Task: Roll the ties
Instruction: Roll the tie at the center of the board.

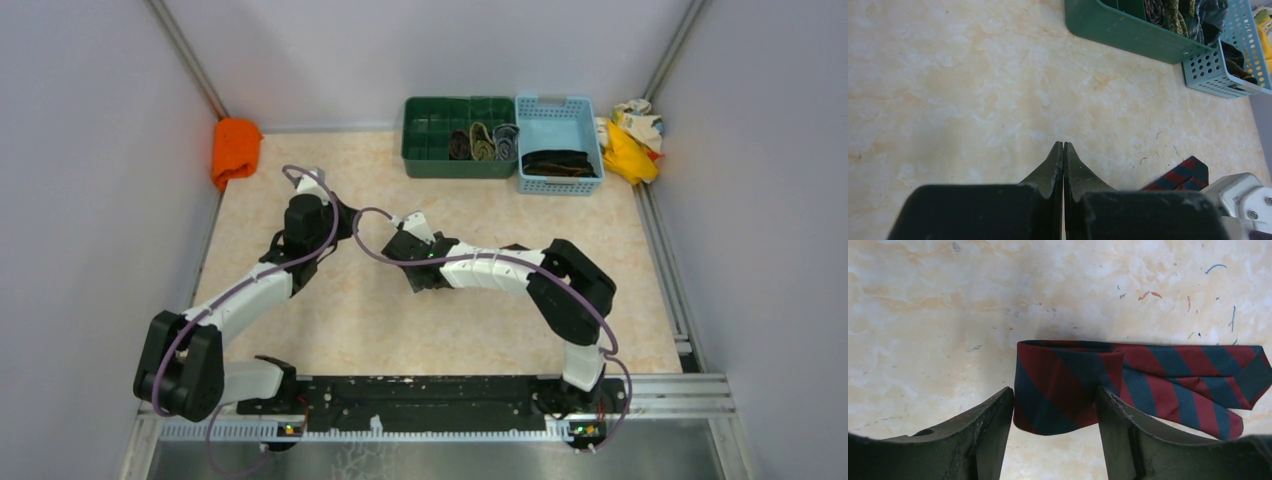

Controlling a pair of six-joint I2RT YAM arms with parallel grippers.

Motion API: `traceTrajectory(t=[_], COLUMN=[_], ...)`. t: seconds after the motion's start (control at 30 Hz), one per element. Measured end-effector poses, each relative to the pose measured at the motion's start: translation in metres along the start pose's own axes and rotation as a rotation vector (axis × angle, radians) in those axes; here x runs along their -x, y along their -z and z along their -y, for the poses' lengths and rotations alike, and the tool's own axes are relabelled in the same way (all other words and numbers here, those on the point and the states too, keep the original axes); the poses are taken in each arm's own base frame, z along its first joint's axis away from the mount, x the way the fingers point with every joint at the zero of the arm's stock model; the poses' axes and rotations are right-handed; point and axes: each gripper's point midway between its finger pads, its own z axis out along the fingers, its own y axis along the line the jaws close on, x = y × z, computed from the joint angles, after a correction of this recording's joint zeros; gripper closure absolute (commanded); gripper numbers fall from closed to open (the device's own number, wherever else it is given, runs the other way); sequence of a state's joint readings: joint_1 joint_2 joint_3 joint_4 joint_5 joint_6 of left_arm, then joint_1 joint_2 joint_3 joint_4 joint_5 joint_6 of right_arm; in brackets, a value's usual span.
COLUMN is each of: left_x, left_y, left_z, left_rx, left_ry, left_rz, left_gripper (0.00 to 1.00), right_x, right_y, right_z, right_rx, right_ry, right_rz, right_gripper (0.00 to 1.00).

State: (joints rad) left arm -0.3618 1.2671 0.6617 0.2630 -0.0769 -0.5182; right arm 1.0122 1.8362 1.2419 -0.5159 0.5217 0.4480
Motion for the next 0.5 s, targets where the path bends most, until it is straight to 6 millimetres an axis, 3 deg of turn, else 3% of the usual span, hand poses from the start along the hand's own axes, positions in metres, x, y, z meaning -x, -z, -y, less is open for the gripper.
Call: traceTrajectory(t=[0.3,0.5], left_x=[-0.002,-0.003], left_y=[0.000,-0.001], left_z=[0.002,0.002], left_rx=[-0.013,-0.017], left_ry=[-0.001,-0.007], left_rz=[-0.006,-0.008], left_gripper=[1.00,1.00], right_x=[-0.012,-0.010], right_y=[-0.014,-0.017], right_z=[0.011,0.014], right_rx=[-0.111,-0.111], right_ry=[-0.002,-0.024], right_rz=[-0.036,-0.039], right_gripper=[0.47,0.61])
